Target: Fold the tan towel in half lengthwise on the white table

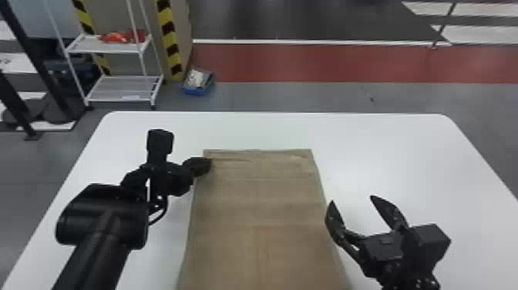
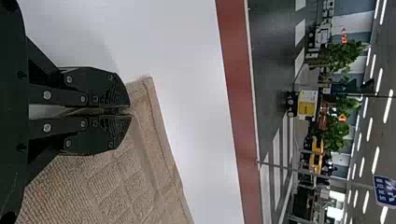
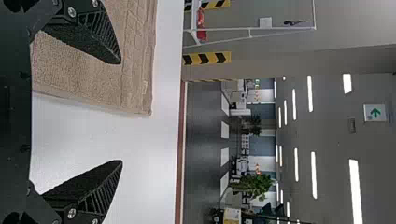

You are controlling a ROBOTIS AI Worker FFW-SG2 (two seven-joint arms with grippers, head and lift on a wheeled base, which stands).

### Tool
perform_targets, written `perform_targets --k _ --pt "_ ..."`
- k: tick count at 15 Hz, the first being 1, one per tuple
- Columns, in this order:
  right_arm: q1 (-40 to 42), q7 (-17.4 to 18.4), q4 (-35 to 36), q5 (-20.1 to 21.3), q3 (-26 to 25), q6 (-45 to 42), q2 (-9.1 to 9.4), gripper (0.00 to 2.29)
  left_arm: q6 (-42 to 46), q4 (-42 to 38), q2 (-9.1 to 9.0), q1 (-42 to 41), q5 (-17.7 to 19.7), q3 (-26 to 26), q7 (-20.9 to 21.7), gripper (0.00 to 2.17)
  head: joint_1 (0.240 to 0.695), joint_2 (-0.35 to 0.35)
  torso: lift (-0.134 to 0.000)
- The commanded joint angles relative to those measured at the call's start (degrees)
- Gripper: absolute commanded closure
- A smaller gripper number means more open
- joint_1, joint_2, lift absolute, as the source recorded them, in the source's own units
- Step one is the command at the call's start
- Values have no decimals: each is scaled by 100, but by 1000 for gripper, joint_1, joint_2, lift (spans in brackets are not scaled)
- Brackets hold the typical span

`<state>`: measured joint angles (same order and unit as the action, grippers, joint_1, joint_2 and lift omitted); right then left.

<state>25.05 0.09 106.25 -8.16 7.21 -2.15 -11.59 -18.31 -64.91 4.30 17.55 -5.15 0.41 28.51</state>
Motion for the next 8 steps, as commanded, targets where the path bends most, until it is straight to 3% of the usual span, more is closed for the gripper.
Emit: perform_targets --k 1,6,8 --pt "-9 0 -25 -11 0 0 -1 130 -82 -531 1 -296 67 -23 32 1075 695 -14 -98" --pt "-18 0 -52 -2 0 0 8 130 -609 -2860 27 -1640 436 -181 137 1075 695 -21 -98" --pt "-27 0 -60 -2 0 0 8 130 -890 -3300 19 -1834 471 -181 137 1072 695 -24 -98"
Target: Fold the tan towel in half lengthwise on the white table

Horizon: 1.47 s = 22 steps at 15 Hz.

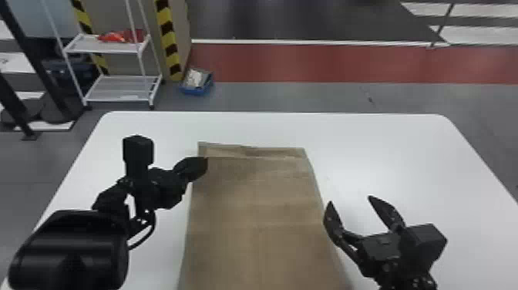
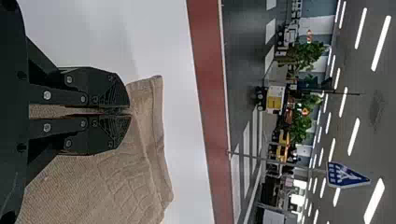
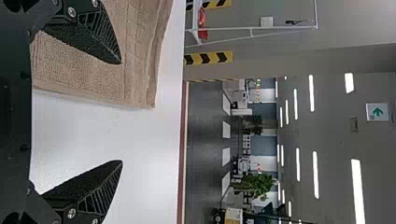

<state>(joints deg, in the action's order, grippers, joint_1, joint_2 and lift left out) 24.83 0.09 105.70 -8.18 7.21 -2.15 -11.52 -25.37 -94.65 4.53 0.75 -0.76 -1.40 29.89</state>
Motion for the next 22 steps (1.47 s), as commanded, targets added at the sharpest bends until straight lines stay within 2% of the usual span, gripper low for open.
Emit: perform_targets --k 1,11,16,18,22 --pt "-5 8 -5 1 26 0 1 130 -324 -326 -4 -119 6 -1 -10 1072 695 -25 -98" --pt "-13 0 -14 -25 44 0 -8 130 -219 201 -31 145 -108 210 -256 1072 695 -32 -98" --pt "4 0 -14 -25 26 0 -16 130 -25 887 -40 488 -108 342 -511 1058 695 -31 -98" --pt "4 0 -5 -25 26 0 -25 130 133 1054 -57 567 -108 368 -581 731 695 -32 -98" --pt "4 0 -5 -52 26 0 -34 130 186 1115 -57 602 -108 386 -625 734 695 -36 -98"
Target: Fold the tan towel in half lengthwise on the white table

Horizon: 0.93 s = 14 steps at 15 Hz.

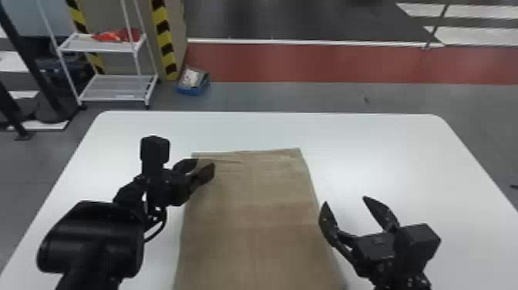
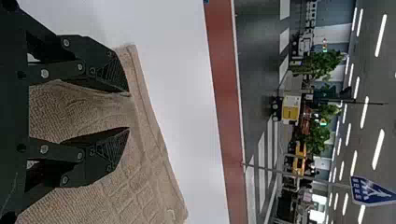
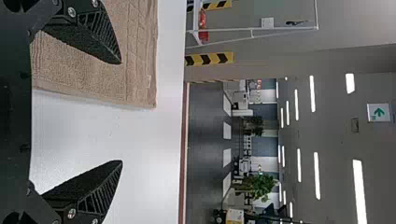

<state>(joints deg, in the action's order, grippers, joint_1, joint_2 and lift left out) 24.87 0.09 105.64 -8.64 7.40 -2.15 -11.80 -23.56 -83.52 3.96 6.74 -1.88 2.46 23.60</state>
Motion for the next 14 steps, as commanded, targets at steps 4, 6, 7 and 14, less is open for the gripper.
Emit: perform_targets --k 4,6,7,14 --pt "0 0 0 -24 -2 0 -16 130 22 -103 9 -120 -32 18 119 1571 695 -40 -98" --pt "-9 0 0 -42 -2 0 -51 130 -242 -824 26 -525 -23 1 233 1740 695 -44 -98" --pt "-18 0 9 -42 -2 0 -59 130 -506 -1404 18 -762 -32 -8 312 1737 695 -45 -98" --pt "149 0 62 -525 -846 -158 -68 130 -1894 -5157 123 -2704 -85 1003 391 1737 695 -174 -98"
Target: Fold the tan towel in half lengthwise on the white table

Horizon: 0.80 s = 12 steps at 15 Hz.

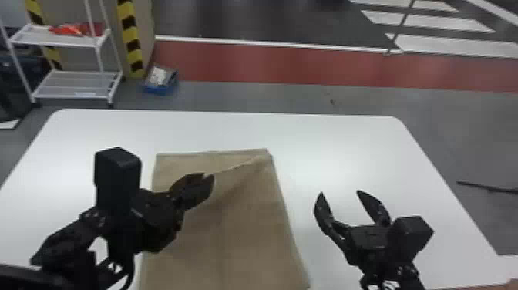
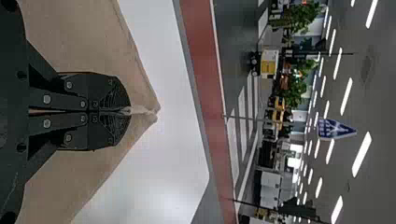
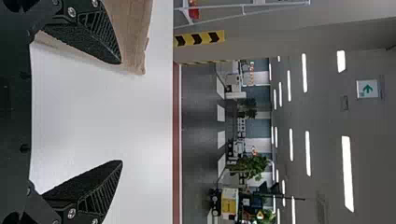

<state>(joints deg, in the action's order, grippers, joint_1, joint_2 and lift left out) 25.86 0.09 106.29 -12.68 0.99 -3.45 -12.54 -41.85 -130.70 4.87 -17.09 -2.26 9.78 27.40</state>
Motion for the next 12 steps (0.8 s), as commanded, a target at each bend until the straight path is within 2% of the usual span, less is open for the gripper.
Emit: perform_targets --k 1,2,3,4,5,9,11,12 --pt "78 0 -3 -191 -363 -28 6 130 -65 -535 49 -488 -134 516 11 1713 695 -238 -98" --pt "95 0 -11 -235 -495 -28 6 130 -48 -570 93 -567 -161 727 2 1551 695 -276 -98" --pt "121 0 -20 -341 -653 -45 14 130 -48 -535 137 -620 -161 912 -59 1069 695 -309 -98" --pt "139 0 -20 -393 -794 -45 32 130 -13 -456 181 -664 -161 1087 -85 333 695 -342 -98" --pt "165 0 -20 -446 -899 -45 41 130 40 -394 198 -699 -161 1210 -94 49 695 -350 -98" --pt "148 -26 -3 -393 -987 -45 76 130 339 -368 234 -840 -143 1281 -244 19 695 -350 -98" --pt "121 -299 147 108 -917 -10 102 130 761 -447 260 -1033 -29 1008 -279 19 695 -350 -98" --pt "121 -677 305 459 -873 60 111 130 1060 -438 260 -1130 50 762 -358 19 695 -350 -98"
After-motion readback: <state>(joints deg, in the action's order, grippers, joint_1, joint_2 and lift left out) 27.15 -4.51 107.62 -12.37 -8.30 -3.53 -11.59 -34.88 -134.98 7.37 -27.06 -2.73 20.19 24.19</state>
